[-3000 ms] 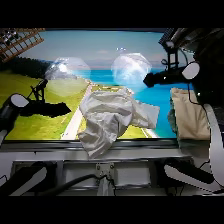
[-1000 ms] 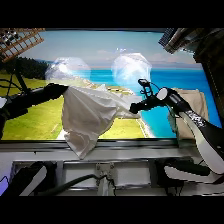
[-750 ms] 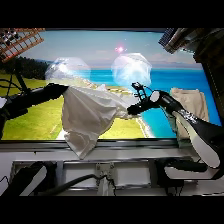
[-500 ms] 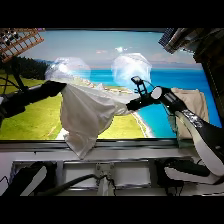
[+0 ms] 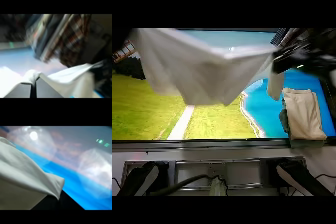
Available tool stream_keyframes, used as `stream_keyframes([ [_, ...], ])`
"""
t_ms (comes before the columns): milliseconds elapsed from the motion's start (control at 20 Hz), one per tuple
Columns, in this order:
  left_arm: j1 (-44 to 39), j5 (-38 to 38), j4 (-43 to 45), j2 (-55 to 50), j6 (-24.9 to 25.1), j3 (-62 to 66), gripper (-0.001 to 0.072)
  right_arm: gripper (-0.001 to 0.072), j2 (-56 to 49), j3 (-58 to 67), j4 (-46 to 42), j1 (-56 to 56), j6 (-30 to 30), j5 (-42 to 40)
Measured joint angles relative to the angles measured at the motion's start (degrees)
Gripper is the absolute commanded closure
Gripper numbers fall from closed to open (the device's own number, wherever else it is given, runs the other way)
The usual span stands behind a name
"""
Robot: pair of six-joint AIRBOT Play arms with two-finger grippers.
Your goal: Fold the clothes and pants, and hang the long-sleeved shirts on hangers.
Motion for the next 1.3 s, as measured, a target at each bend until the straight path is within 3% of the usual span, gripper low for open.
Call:
stream_keyframes([
  [350,0.1,1.1,8.3,9.2,0.0,11.0,0.0706,0.0693,7.8,17.2,-4.0,-2.6,-0.8,0.0],
  [700,0.1,-0.3,13.7,15.6,-0.2,11.9,0.0705,0.0693,5.0,26.0,-3.2,-2.8,-3.2,-1.9],
  [950,0.1,-4.1,23.9,12.2,-2.1,7.8,0.0705,0.0693,-7.0,26.9,5.0,-1.3,-3.6,-0.2],
  [1250,0.1,-6.4,33.4,-0.1,-3.5,-1.2,0.0705,0.0686,-29.4,27.1,9.0,4.1,-3.6,6.1],
  [1300,0.1,-6.6,35.1,-3.0,-3.8,-2.7,0.0705,0.059,-33.0,27.1,9.0,4.9,-3.6,6.0],
])
